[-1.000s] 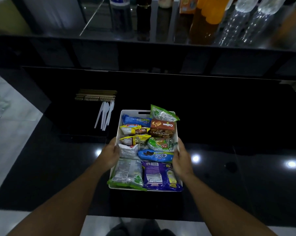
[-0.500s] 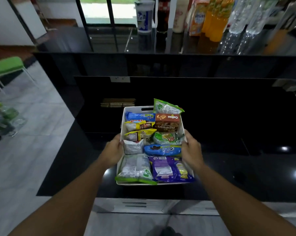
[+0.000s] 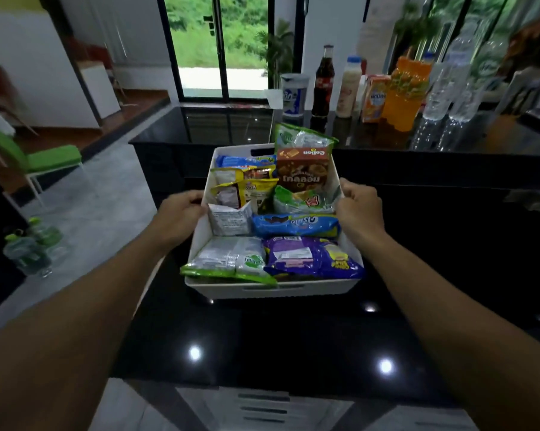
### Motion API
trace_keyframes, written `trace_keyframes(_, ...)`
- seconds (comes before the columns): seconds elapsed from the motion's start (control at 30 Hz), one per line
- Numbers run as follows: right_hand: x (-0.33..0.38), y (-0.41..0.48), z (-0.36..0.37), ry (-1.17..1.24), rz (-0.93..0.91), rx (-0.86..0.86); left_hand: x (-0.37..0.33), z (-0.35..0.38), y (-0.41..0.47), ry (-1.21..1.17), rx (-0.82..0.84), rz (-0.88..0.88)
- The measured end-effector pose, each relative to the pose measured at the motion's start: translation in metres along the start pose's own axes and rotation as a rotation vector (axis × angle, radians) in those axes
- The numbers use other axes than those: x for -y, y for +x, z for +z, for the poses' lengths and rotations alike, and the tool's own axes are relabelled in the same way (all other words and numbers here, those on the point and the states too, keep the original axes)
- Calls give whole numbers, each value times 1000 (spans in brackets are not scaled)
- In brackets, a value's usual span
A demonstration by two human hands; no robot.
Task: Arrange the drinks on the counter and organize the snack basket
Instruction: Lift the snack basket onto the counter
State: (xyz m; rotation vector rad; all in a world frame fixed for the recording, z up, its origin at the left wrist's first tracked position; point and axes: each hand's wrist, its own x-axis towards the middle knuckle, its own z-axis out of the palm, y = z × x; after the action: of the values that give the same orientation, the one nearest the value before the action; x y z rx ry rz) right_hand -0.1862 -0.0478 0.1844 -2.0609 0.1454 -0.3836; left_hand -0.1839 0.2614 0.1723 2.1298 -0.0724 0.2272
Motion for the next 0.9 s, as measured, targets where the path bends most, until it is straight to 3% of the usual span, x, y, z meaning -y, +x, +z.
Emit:
trace_keyframes(0.4, 107, 129, 17, 109, 53, -76, -70, -77, 114, 76, -69, -67)
trace_keyframes(0.9, 135, 250, 121, 142, 194, -76, -39, -108, 265, 266, -116, -123)
